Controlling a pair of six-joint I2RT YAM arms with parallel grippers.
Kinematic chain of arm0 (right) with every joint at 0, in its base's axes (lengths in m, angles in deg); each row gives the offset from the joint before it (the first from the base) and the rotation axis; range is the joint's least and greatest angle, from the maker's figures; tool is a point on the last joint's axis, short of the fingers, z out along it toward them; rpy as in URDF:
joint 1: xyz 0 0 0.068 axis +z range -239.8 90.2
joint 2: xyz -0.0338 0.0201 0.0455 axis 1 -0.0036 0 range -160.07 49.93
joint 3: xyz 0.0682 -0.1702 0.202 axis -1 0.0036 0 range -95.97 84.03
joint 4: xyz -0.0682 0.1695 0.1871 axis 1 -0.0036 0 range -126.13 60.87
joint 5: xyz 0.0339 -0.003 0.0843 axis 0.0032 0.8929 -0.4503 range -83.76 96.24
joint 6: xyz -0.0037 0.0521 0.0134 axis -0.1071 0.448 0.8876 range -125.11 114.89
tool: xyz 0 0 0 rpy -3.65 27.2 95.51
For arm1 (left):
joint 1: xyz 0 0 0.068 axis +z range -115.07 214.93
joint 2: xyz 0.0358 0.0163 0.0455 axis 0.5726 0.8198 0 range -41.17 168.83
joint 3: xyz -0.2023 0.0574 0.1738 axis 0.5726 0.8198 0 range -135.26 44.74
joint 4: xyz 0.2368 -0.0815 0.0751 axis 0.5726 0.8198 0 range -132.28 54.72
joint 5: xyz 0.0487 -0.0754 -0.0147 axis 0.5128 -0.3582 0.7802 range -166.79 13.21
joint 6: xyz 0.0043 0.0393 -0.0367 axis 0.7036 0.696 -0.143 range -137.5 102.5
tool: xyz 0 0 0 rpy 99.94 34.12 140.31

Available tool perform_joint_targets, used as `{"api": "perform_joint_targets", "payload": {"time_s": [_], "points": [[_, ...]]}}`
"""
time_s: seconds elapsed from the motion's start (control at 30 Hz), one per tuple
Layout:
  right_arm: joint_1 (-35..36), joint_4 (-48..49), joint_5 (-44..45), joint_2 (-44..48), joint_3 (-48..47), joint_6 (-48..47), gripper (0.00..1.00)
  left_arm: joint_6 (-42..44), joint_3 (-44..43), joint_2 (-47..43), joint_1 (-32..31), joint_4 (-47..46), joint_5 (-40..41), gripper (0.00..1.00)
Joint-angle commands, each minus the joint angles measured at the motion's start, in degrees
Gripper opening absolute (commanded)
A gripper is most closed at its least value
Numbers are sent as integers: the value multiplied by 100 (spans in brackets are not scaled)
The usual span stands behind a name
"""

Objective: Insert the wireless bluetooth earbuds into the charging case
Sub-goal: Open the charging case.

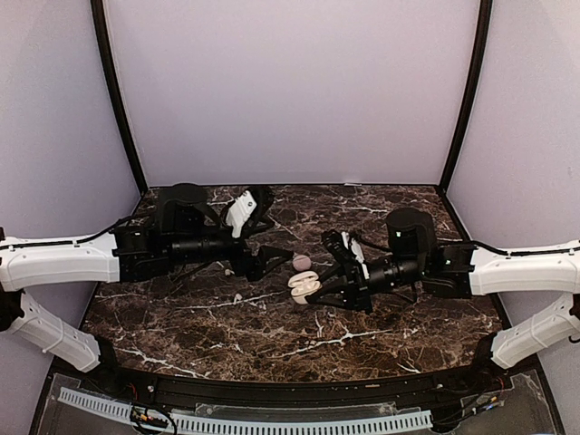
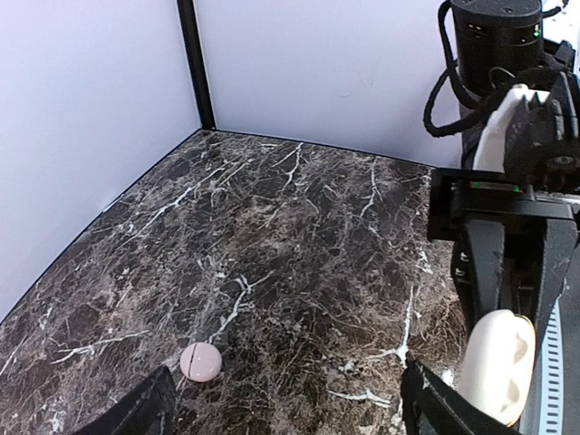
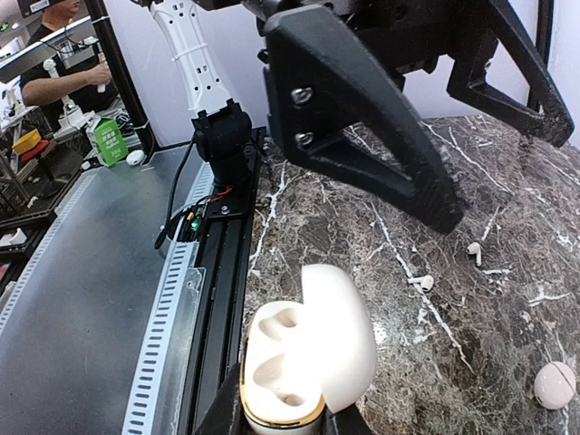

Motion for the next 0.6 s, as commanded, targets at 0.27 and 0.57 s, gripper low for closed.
{"api": "perform_joint_targets", "payload": {"time_s": [0.27, 0.57], "points": [[70, 71, 97, 105, -53, -116, 0, 144, 190, -635, 7, 33, -1275, 85], [69, 51, 61, 159, -98, -147, 0, 259, -185, -110, -278, 756, -1832, 65]]}}
